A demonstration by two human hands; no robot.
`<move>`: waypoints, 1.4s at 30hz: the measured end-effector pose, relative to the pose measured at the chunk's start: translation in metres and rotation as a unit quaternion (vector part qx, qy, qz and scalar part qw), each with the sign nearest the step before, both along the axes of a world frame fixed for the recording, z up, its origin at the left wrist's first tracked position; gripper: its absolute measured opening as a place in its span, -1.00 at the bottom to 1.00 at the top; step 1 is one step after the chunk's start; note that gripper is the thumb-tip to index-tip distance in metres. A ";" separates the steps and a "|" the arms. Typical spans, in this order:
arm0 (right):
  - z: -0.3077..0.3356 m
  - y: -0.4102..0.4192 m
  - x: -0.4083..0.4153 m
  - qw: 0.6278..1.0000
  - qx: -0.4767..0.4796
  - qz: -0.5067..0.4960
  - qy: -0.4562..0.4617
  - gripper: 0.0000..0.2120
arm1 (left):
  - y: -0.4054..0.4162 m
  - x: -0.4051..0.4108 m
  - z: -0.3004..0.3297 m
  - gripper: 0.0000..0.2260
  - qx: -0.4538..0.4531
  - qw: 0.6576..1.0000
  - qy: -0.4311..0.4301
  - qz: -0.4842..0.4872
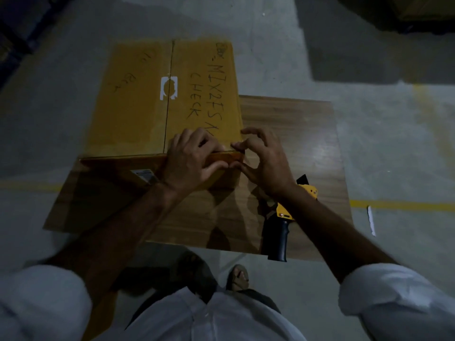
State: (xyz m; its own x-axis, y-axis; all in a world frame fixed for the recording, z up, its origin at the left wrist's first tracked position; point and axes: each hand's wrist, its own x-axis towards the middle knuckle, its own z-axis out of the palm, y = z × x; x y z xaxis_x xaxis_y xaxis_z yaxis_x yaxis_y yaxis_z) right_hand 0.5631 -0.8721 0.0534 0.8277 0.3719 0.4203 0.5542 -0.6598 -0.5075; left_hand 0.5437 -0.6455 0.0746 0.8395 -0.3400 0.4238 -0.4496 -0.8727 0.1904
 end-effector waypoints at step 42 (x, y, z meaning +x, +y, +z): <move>0.049 0.170 -0.005 0.986 -0.167 -0.007 0.006 -0.67 | 0.196 -0.012 0.021 -0.64 -0.151 0.977 0.150 -0.010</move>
State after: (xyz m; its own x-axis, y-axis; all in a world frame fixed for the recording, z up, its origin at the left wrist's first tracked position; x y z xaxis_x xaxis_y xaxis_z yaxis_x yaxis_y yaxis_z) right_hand 0.5579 -0.7020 0.1024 0.8378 0.4764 0.2666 0.5391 -0.7990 -0.2662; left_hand 0.5319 -0.4495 0.0957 0.9358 -0.2552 0.2431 -0.3504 -0.7484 0.5631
